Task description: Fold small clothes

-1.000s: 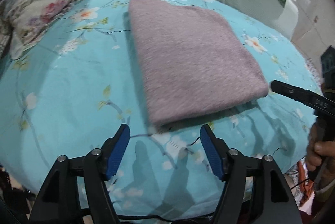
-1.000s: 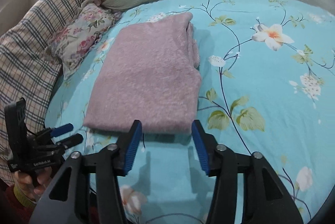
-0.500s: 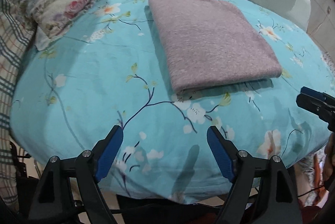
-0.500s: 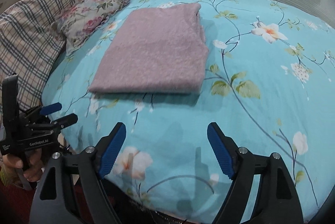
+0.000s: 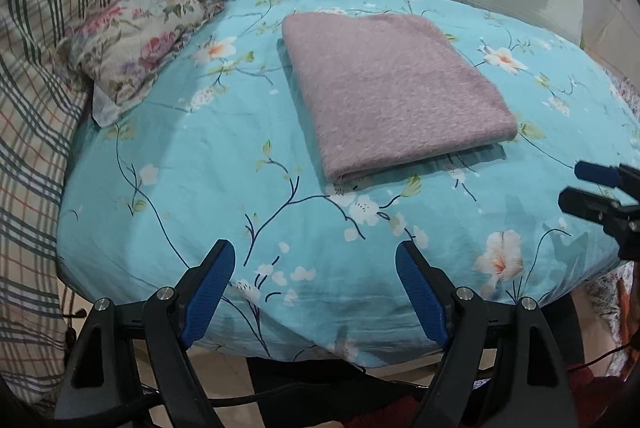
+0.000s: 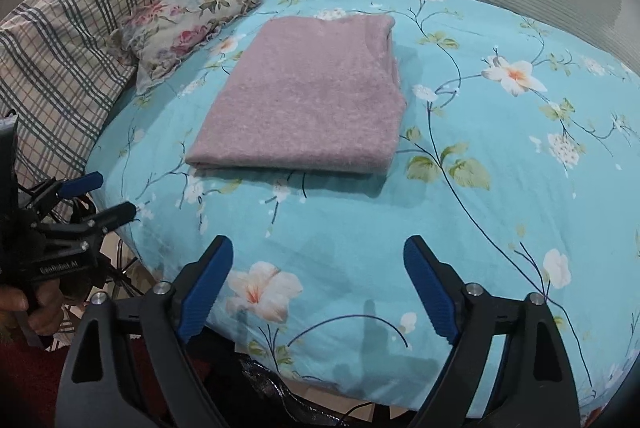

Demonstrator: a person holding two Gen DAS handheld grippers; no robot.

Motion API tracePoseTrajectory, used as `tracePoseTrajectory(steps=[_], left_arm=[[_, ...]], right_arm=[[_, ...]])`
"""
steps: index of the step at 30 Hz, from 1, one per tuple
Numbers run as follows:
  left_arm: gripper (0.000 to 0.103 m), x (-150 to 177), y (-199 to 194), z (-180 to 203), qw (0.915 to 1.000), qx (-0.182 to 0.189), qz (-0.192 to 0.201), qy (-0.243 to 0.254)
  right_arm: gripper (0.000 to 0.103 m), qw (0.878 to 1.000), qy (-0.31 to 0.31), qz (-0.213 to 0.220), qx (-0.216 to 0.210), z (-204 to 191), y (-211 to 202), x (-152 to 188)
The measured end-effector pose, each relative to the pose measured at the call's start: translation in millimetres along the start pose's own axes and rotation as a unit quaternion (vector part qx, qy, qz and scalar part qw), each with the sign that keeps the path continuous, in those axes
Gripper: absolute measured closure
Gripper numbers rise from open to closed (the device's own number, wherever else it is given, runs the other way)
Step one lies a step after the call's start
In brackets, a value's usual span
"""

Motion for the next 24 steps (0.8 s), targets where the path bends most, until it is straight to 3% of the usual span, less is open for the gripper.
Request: tracePoseTrajectory(steps=[6,12,16,21,24], left_arm=[[0.017,-4,8,1,0.9999,-0.002,-0.01,0.007],[0.017,-28,30,-1,0.9996,0.002,-0.028,0.007],[0.017,-55,36,-7,0.9977,-0.039,-0.046,0.031],[0.017,-71,28,-9,0.9973,-0.013,-0.071,0.005],[0.017,-74,28,-4,0.9985,-0.015,-0.052,0.009]], right_arm=[[0.014,1.0,-0.015,-0.013,-0.008,2,13,-9],[0.014,0.999,-0.019,-0.025,-0.008,24,19,-44],[0.014,0.999,0.019,-0.049,-0.008,37,17,-59],[0.014,0.999,-0.007,-0.03,-0.018,26,15,-68],[0.014,1.0,-0.015,-0.024,-0.008,27,27,-62]])
Point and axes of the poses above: each gripper's, at about its wrist camera, not at the fingertips, and y roughly the way its jaws point, z to its right, x to its underside, the point moved 6 cm from there along y, roughly the way its jaws point, and after that the axes turned 8 degrees about -y, right-handed, at the moved point
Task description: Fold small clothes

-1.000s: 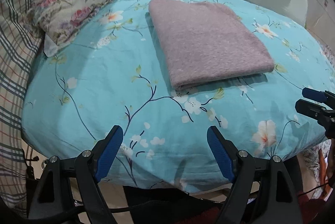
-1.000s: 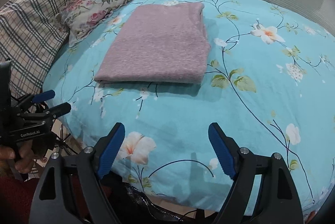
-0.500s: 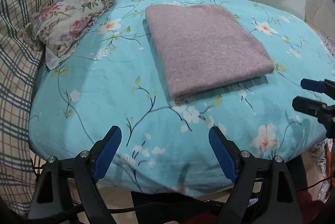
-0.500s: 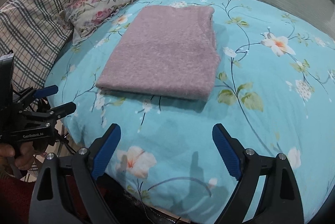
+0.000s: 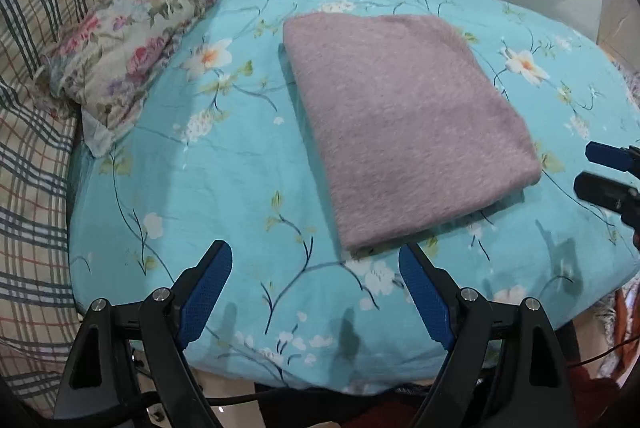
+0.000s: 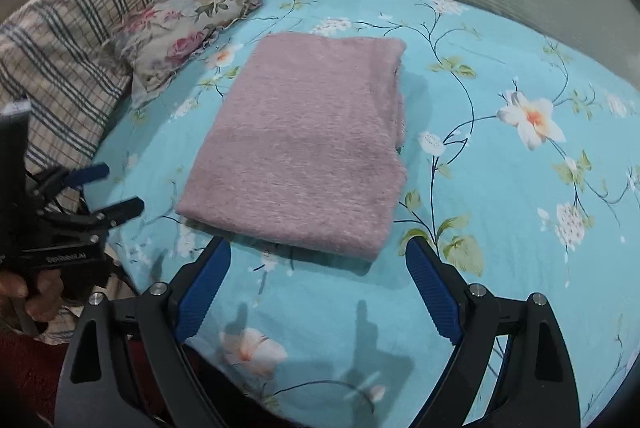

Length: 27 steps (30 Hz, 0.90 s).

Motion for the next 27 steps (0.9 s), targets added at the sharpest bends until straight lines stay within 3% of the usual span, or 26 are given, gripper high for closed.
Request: tracePoseTrajectory(steps=[4,7,16,27], left_arm=[[0.017,5,6,2,0.9994,-0.01,0.034,0.001],[0.017,11,8,0,0.9988,-0.008,0.047,-0.014],[0.017,19,-4,4,0.9977,-0.032,0.056,-0.022],[0.017,6,-9,-1,0.997,-0.028,0.071,-0.019]], right_arm=[[0.014,1.0,0.012,0.023,-0.006,0,1,7],[0.014,1.0,0.001,0.018,0.02,-1,-3,10],[0.01,0.999,0.0,0.036,0.017,-15,-26,15],[0.008,0.999,-0.004,0.033,0.017,-22,-23,6]])
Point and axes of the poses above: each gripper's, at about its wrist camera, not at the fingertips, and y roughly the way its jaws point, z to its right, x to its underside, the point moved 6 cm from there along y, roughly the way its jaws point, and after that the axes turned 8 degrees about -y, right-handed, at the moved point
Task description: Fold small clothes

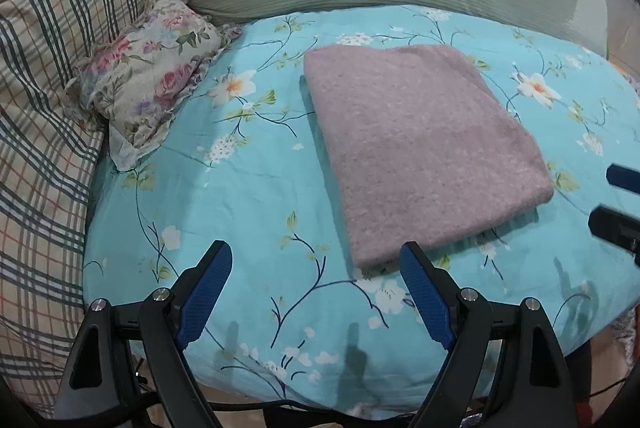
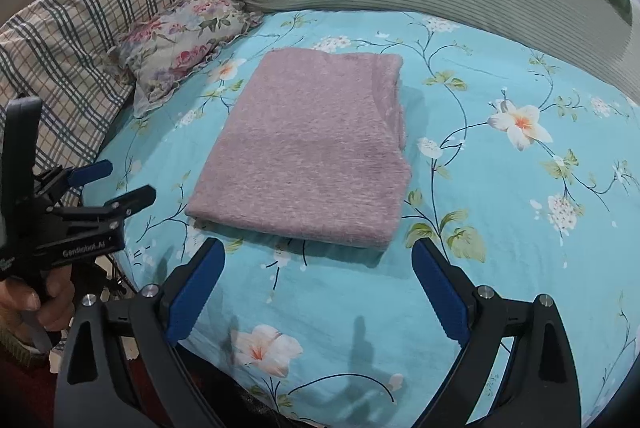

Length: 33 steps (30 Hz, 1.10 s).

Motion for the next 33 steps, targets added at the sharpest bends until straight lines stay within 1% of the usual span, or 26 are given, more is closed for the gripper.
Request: tracePoseTrajectory(steps=[8,17,33], left_arm=[[0.017,-9,8,0,0.9999,-0.001,-0.002,-0.011],[0.017,-14,15,4,1.0,-0.003,-0.008,0.004],[0.017,-20,19,7,0.9999,0.008,-0.01,0.003]], right_arm=[[0.008,1.0,-0.006,-0.001,-0.007,3,9,-14],[0.008,1.0,-0.001,-0.001,-0.013,5,21,-26],[0.008,1.0,0.009,-0.006,-0.017,18,28,-26]])
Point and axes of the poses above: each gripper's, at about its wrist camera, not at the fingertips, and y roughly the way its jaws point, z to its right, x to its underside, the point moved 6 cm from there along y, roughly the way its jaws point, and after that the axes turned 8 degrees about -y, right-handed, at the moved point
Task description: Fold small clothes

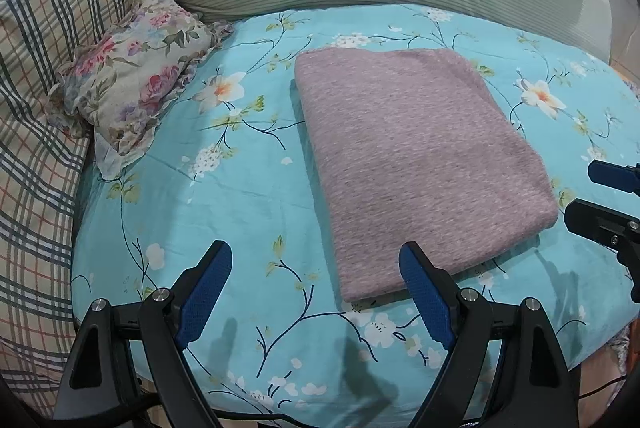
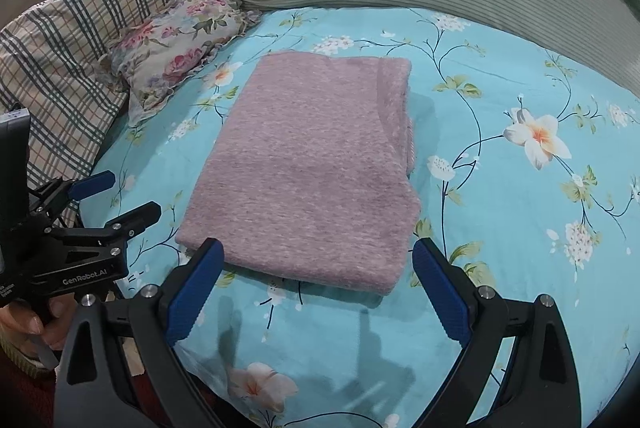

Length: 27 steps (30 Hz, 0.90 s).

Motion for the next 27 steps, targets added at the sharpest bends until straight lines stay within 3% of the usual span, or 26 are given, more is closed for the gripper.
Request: tracePoseTrajectory(steps=[27], left_arm=[[0.017,-4,7,6,0.9999,0.008,-0.002,0.008]], right_arm=[[0.008,1.0,0.01,-0.01,-0.001,-3,12,0]])
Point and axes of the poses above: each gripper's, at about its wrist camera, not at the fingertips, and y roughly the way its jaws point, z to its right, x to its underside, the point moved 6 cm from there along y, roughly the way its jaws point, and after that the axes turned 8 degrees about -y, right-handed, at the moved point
